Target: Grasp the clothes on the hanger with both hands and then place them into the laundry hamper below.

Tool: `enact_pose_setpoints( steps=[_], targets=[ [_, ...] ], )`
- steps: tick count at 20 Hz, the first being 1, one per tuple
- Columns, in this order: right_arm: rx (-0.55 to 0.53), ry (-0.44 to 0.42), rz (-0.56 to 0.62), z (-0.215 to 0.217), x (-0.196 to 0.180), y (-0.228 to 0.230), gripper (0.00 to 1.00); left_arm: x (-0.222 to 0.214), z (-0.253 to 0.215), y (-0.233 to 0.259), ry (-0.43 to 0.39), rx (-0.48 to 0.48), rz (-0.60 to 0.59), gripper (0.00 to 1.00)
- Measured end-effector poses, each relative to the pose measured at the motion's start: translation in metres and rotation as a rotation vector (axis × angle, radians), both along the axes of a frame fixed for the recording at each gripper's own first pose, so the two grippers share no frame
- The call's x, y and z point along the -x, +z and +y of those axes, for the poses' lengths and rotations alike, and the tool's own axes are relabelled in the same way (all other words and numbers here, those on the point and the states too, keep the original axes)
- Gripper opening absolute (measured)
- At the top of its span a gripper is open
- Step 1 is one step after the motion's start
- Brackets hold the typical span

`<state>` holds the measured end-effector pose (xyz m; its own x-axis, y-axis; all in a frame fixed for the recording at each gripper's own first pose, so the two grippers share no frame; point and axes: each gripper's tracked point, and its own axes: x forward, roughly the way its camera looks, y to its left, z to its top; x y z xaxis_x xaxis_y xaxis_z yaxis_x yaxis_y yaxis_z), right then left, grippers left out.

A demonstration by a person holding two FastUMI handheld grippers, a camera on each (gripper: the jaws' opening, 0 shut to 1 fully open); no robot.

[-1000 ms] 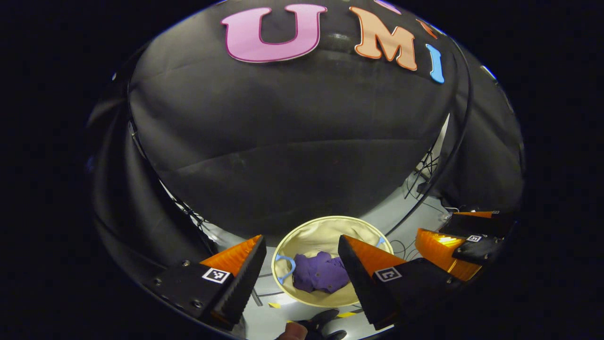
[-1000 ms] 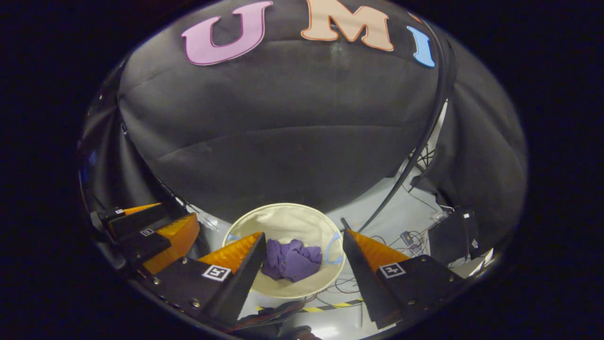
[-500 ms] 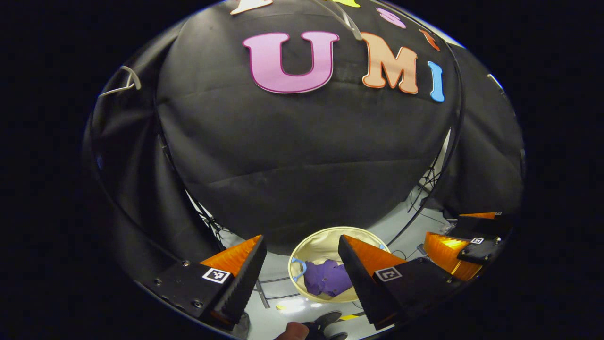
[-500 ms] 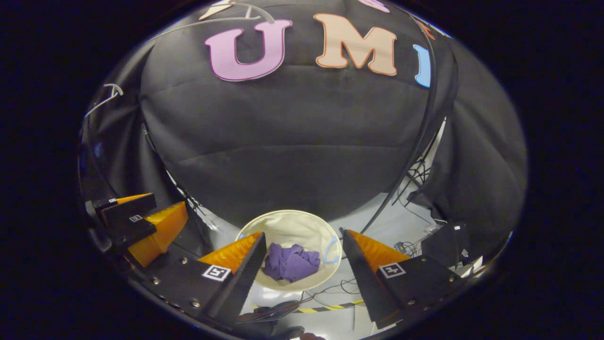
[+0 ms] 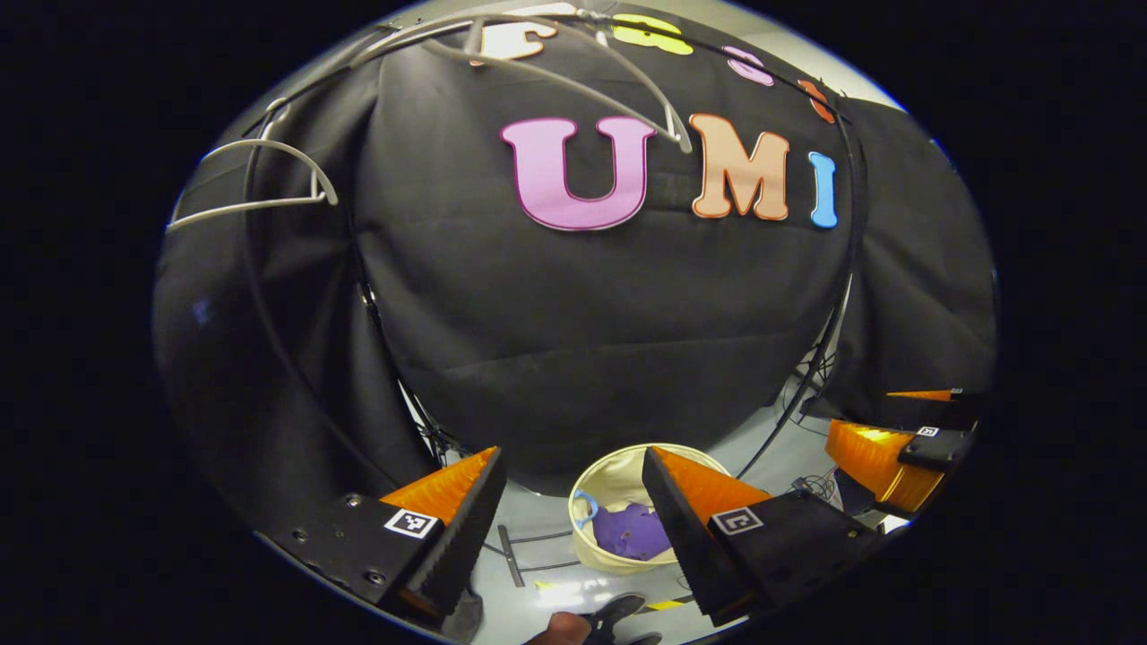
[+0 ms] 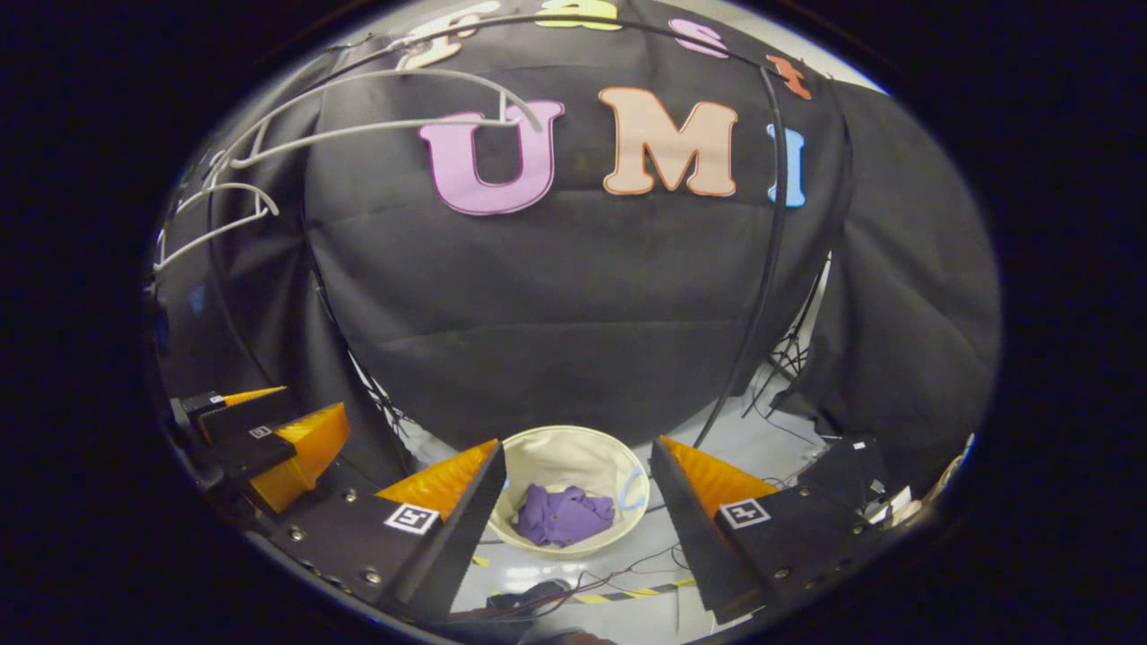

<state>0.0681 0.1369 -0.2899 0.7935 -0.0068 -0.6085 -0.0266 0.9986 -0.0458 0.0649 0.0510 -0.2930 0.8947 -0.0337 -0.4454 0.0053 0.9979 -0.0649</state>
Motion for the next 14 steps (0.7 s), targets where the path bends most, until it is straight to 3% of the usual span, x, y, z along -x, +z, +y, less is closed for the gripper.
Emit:
enact_pose_setpoints(
  steps=[8,14],
  targets=[
    [-0.076,-0.010,-0.103,0.021,0.021,0.057,0.98,0.034,0.018,0.058,0.020,0.003,-0.072,0.95],
    [-0.058,0.005,-0.180,0.034,0.016,0.097,0.98,0.029,0.040,0.102,0.030,0.030,-0.111,0.96]
  ],
)
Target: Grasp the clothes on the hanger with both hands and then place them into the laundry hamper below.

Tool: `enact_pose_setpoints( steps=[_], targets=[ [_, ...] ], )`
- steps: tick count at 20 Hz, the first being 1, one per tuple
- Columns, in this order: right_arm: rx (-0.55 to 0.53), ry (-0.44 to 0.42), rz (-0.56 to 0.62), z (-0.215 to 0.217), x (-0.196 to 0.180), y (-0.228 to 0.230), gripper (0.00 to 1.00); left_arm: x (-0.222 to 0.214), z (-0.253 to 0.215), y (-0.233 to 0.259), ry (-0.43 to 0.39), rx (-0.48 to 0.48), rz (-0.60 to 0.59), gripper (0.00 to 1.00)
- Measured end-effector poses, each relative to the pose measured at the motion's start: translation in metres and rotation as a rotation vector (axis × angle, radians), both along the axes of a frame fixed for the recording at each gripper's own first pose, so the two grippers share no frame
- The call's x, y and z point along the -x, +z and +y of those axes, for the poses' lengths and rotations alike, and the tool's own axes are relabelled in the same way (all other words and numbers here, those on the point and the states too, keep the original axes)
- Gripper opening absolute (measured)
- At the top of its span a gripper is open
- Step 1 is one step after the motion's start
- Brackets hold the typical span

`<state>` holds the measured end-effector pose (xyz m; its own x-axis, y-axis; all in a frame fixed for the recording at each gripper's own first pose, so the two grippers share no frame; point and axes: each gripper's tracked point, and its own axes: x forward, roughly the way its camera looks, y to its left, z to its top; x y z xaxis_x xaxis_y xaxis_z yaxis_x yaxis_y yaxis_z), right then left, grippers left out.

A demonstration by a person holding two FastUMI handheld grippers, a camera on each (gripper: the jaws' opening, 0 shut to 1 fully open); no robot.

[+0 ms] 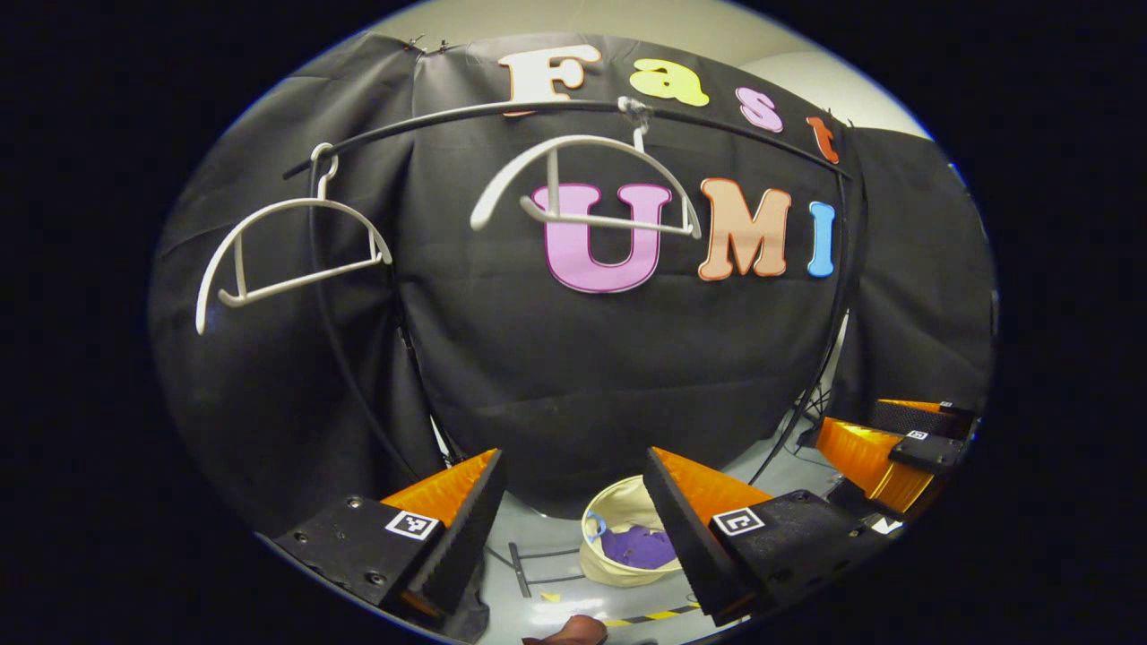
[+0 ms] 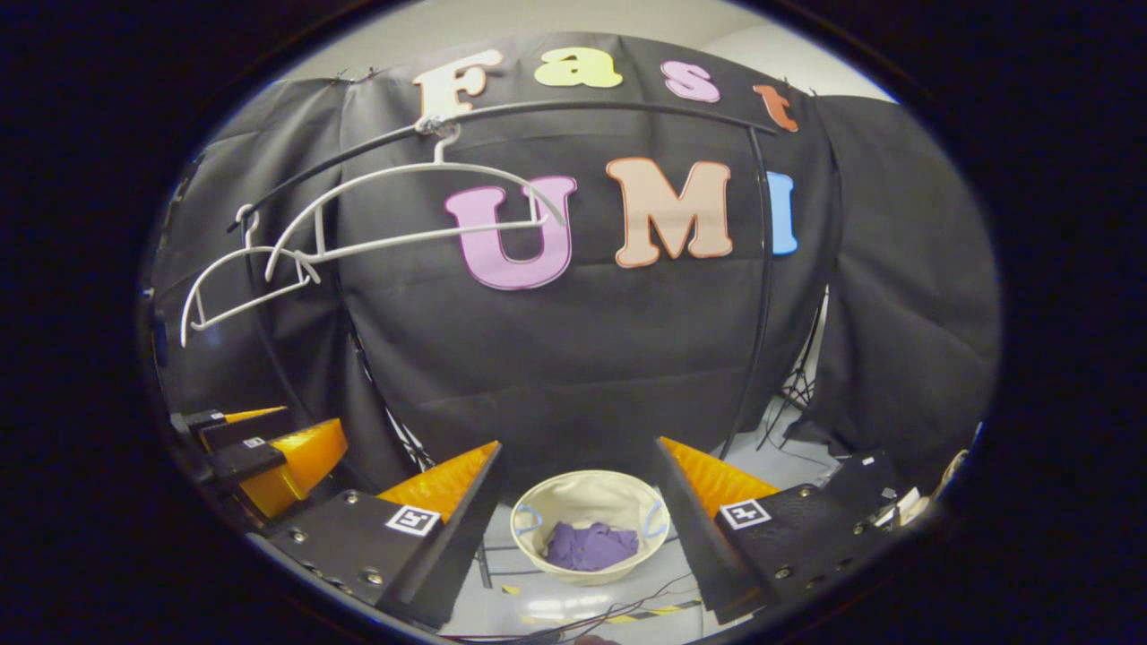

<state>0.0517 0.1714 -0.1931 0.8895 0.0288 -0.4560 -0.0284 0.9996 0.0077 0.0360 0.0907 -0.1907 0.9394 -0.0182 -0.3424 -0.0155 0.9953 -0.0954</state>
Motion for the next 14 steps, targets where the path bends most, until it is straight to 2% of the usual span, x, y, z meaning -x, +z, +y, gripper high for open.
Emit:
enact_pose_setpoints(
  steps=[4,11,14],
  targets=[
    [0.010,0.001,-0.046,0.000,-0.006,0.021,1.00,-0.012,0.010,0.033,-0.006,0.007,-0.044,0.95],
    [0.003,-0.038,-0.118,-0.023,-0.016,0.055,0.98,-0.021,0.003,0.073,-0.028,0.011,-0.099,0.96],
    [0.021,-0.014,-0.162,-0.030,-0.013,0.072,0.98,-0.018,0.001,0.090,-0.032,-0.004,-0.132,0.96]
  ],
)
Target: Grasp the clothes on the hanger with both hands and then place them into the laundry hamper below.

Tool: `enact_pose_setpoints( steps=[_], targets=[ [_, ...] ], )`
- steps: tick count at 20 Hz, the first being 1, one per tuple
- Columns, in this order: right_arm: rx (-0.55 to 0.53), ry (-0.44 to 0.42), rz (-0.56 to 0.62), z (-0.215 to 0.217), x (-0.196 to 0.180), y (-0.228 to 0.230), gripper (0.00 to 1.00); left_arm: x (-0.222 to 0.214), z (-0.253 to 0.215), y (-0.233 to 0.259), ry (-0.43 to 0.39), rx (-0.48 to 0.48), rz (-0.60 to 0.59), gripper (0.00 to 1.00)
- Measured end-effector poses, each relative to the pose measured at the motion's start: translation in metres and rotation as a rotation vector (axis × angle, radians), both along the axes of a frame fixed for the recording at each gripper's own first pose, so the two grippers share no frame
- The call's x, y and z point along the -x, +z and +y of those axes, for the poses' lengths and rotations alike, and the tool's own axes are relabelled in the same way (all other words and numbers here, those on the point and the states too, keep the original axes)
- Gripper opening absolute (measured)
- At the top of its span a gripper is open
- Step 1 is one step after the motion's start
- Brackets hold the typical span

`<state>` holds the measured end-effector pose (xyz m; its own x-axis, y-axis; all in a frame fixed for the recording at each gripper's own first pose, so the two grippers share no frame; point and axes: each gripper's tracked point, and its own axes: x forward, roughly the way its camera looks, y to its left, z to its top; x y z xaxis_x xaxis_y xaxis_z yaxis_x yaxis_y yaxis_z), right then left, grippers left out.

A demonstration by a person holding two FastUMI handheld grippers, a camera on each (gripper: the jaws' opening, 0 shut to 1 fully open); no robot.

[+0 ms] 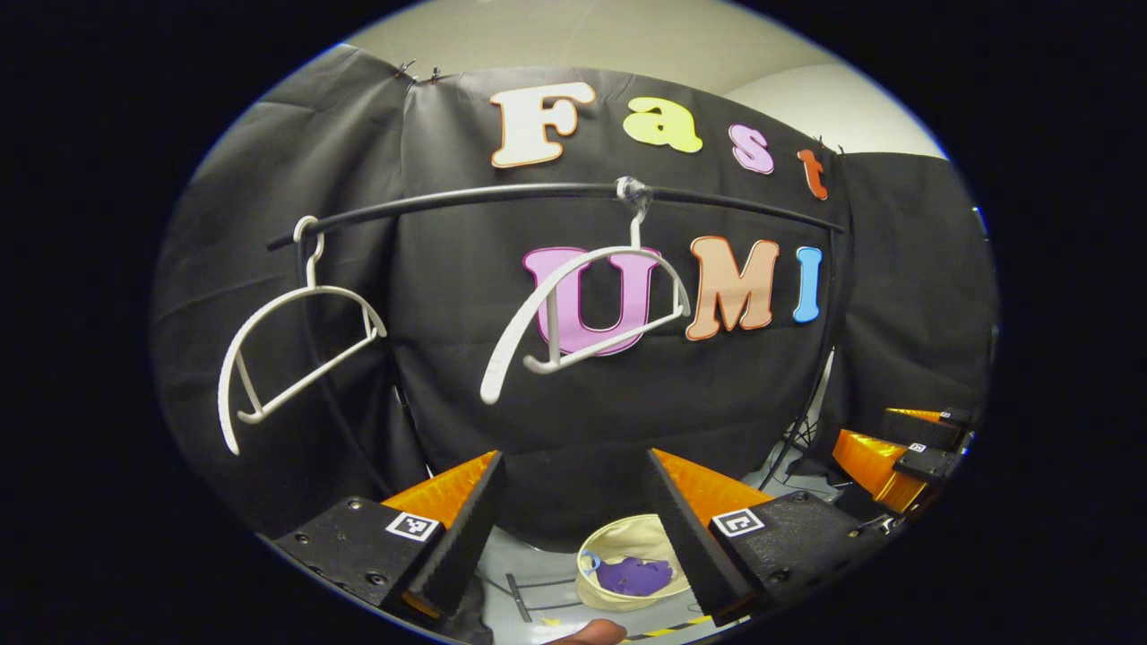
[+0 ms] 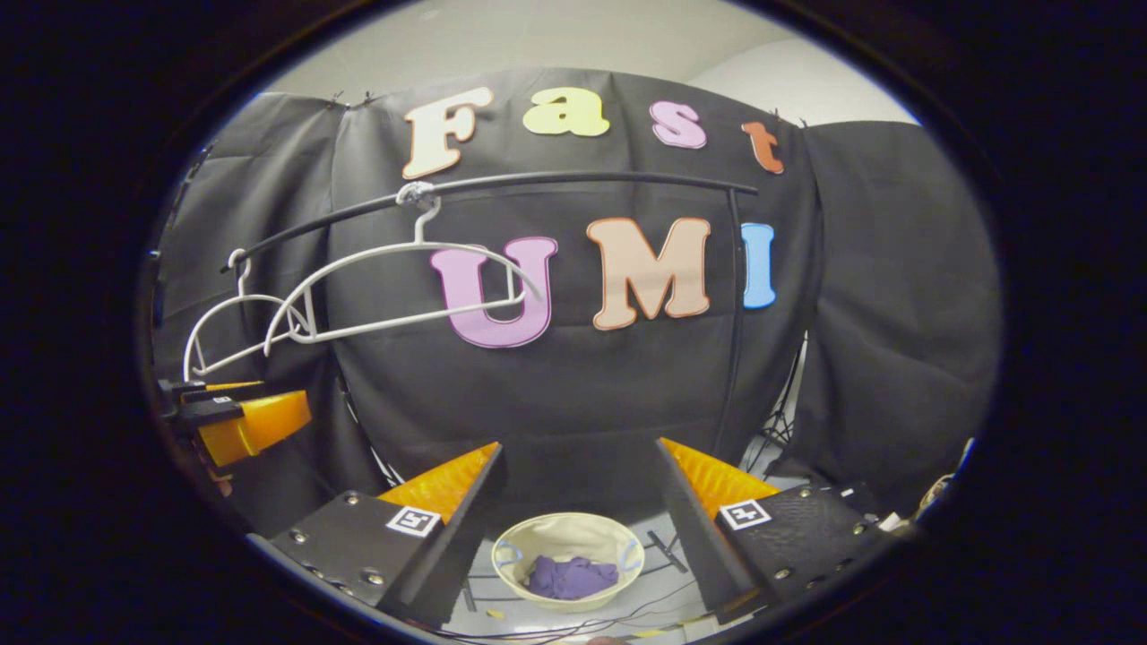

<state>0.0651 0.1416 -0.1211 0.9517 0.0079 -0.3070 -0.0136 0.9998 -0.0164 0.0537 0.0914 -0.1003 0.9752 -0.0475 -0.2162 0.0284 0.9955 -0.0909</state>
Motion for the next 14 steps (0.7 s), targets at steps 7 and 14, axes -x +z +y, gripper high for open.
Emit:
enact_pose_setpoints(
  steps=[7,14],
  targets=[
    [0.062,-0.001,-0.140,-0.025,0.015,0.042,0.95,0.019,-0.022,0.034,-0.053,-0.024,-0.075,0.94],
    [0.025,-0.073,-0.202,-0.057,0.039,0.057,0.93,0.050,-0.051,0.039,-0.154,-0.024,-0.111,0.98]
  ],
)
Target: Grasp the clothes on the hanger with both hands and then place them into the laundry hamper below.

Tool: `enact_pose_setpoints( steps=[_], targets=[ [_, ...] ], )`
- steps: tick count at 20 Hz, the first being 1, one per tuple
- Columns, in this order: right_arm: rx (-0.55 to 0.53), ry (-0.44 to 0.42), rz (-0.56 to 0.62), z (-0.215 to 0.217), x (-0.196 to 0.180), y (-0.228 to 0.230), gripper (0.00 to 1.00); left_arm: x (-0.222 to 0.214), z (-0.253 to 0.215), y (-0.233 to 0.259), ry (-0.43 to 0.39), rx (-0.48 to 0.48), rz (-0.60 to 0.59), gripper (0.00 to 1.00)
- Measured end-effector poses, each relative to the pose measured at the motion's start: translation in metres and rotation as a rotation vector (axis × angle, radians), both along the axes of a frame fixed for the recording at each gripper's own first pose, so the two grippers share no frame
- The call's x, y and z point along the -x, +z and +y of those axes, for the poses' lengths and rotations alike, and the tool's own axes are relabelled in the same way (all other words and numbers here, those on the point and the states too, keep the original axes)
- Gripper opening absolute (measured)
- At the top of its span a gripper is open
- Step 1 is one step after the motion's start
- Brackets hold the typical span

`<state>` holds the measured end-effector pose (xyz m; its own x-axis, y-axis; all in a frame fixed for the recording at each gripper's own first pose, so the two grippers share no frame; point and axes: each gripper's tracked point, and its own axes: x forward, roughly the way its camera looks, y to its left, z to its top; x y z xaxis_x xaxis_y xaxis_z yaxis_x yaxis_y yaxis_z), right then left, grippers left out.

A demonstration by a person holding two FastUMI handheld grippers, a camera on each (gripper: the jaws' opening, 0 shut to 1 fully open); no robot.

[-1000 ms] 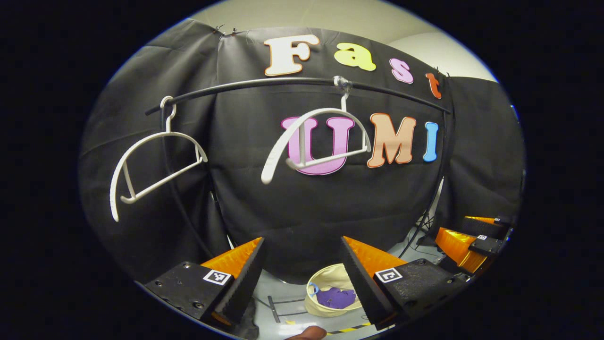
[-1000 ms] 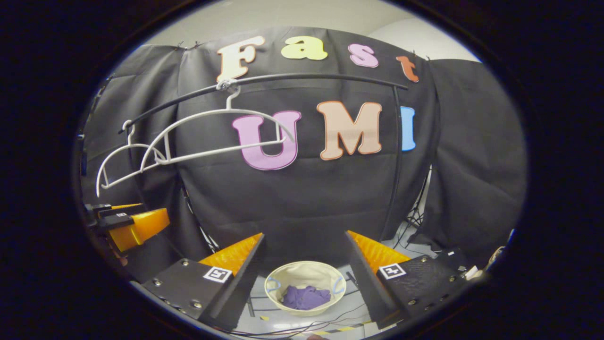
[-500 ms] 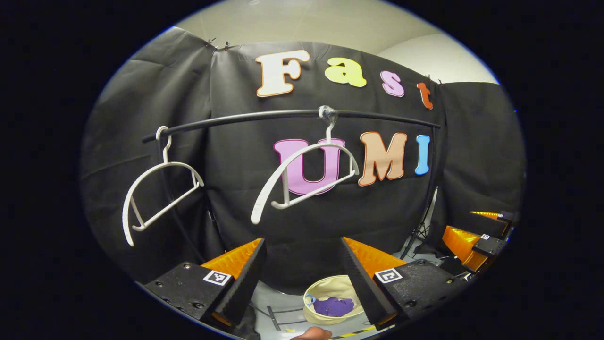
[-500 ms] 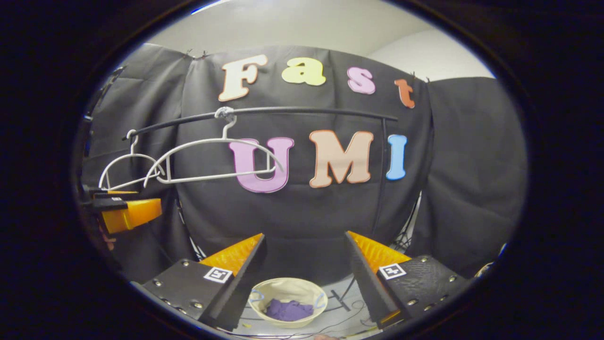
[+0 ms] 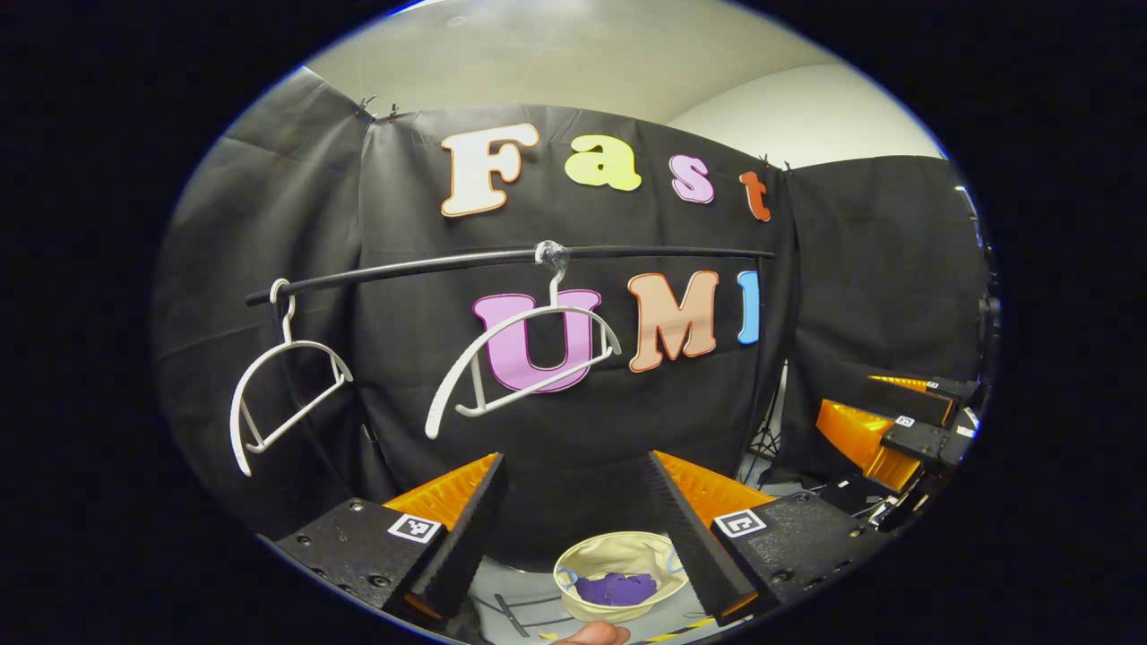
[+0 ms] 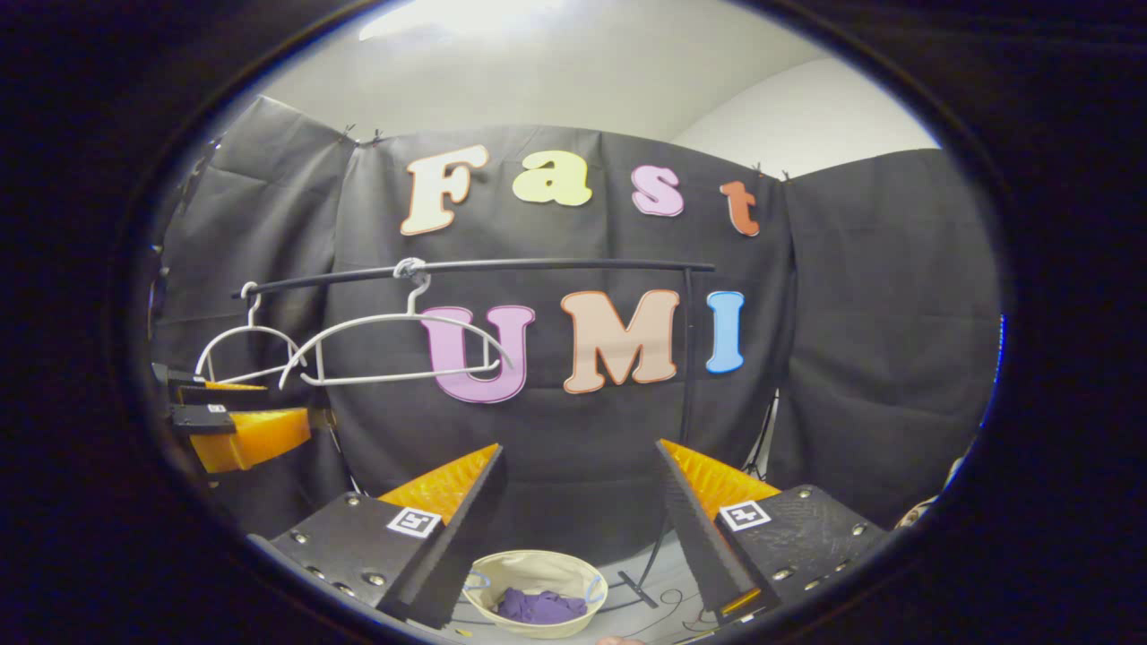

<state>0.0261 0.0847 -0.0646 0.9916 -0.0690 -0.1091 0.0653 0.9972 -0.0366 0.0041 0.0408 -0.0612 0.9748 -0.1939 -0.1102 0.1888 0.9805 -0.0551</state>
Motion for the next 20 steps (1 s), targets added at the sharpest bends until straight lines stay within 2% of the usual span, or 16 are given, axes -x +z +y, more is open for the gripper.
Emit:
enact_pose_setpoints(
  steps=[2,3,4,6,7,10,12,13,15,16,17,20],
  targets=[
    [-0.028,-0.011,-0.003,-0.003,0.006,-0.003,0.93,0.002,0.001,-0.004,-0.008,-0.020,0.000,0.98],
    [-0.036,-0.012,0.001,-0.003,0.007,-0.005,1.00,0.001,0.002,-0.005,-0.008,-0.020,0.006,0.98],
    [-0.039,-0.015,0.009,-0.004,0.007,-0.008,0.93,0.000,0.003,-0.006,-0.006,-0.013,0.008,0.98],
    [-0.032,-0.014,0.014,-0.003,0.007,-0.007,0.93,-0.006,0.004,-0.005,-0.003,0.016,0.013,0.94],
    [-0.026,-0.011,0.013,-0.001,0.006,-0.006,1.00,-0.010,0.001,-0.002,-0.008,0.029,0.010,0.99],
    [-0.034,-0.015,0.024,0.002,0.001,-0.007,1.00,-0.023,-0.008,0.004,-0.036,0.038,-0.005,0.99],
    [-0.054,-0.031,0.028,0.001,0.001,-0.006,0.93,-0.029,-0.014,0.010,-0.056,0.045,-0.021,0.98],
    [-0.059,-0.039,0.030,0.001,0.000,-0.006,0.93,-0.033,-0.019,0.013,-0.069,0.055,-0.028,0.98],
    [-0.060,-0.057,0.034,-0.003,-0.002,-0.007,1.00,-0.038,-0.027,0.021,-0.099,0.072,-0.048,0.98],
    [-0.058,-0.065,0.031,-0.004,-0.003,-0.007,0.93,-0.040,-0.030,0.023,-0.110,0.073,-0.055,0.99],
    [-0.055,-0.075,0.029,-0.005,-0.005,-0.007,0.97,-0.043,-0.031,0.024,-0.116,0.072,-0.062,0.98],
    [-0.052,-0.088,0.016,-0.004,-0.012,-0.006,0.97,-0.049,-0.035,0.021,-0.134,0.080,-0.060,0.95]
  ],
)
